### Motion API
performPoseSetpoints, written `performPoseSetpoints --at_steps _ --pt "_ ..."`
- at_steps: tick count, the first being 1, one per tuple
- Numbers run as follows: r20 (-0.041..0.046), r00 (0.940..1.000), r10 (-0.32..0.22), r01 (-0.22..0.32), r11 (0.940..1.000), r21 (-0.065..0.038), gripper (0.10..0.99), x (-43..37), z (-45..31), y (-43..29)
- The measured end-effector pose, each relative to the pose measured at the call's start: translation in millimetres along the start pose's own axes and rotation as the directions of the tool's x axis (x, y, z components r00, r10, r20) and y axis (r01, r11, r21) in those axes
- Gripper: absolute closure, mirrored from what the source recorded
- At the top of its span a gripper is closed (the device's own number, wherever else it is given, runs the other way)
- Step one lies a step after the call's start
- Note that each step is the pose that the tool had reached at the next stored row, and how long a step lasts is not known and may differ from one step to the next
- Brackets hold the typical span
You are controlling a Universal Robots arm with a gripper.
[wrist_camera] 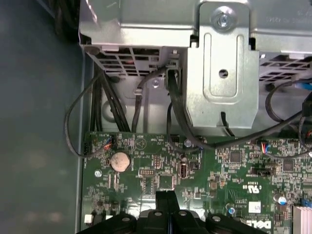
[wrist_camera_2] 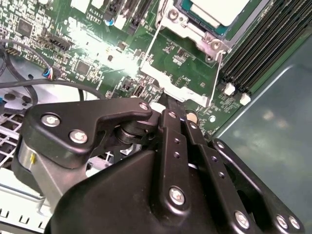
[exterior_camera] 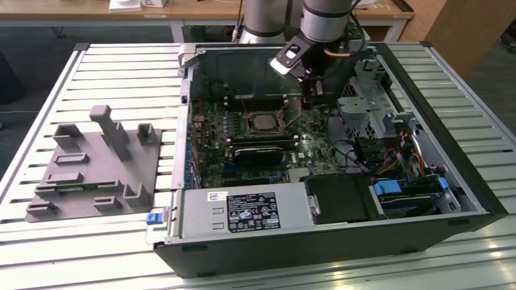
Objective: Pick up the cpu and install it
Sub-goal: 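Close the cpu cover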
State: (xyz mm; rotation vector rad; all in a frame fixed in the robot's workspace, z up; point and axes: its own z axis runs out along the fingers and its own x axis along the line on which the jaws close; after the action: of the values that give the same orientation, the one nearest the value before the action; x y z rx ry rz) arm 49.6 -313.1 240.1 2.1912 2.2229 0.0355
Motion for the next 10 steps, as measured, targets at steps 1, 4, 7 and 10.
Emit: performPoseSetpoints --at_steps 1,4,7,10 --pt "-0.0001 1.0 0.0 0.0 1.0 0.0 0.98 0.0 0.0 -1.5" --pt "-0.0001 1.0 0.0 0.0 1.0 0.0 0.98 0.1 -0.2 -7.3" --pt "0.0001 1.0 0.0 0.0 1.0 0.0 0.98 0.1 -0.4 -12.8" --pt "0.0 1.0 0.0 0.0 1.0 0.0 0.98 0.2 -0.6 -18.2"
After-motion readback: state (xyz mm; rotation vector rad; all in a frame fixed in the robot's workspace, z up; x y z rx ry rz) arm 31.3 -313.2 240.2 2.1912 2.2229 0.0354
